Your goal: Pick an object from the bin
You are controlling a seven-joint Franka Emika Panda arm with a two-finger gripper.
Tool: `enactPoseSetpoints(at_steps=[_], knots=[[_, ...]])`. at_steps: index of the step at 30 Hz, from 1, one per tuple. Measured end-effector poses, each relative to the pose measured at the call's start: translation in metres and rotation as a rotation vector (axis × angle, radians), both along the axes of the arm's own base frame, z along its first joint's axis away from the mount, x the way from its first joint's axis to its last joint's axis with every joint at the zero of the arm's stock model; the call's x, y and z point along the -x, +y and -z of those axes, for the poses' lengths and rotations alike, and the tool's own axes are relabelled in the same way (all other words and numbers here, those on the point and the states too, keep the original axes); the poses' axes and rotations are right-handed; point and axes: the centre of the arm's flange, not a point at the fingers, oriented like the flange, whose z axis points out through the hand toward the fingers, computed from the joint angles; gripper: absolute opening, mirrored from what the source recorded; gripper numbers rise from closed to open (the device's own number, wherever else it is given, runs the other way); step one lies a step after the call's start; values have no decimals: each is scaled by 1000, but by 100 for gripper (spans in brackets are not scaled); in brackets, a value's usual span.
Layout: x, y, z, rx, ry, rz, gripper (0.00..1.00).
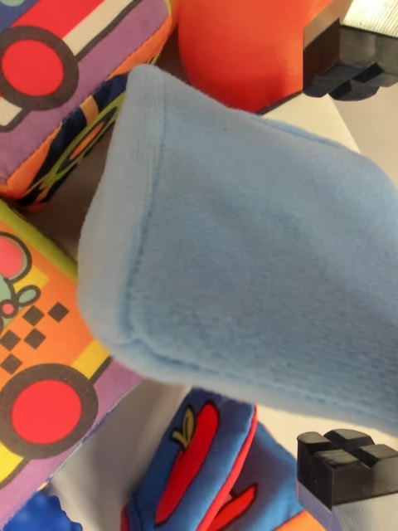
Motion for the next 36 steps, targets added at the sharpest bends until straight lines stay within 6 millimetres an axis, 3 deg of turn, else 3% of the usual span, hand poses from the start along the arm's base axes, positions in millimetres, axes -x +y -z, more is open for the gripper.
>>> enactPoseSetpoints(at_steps=[2,3,36], knots=[[0,0,1,0,0,0,100],[0,0,1,0,0,0,0],[0,0,1,0,-1,1,0]])
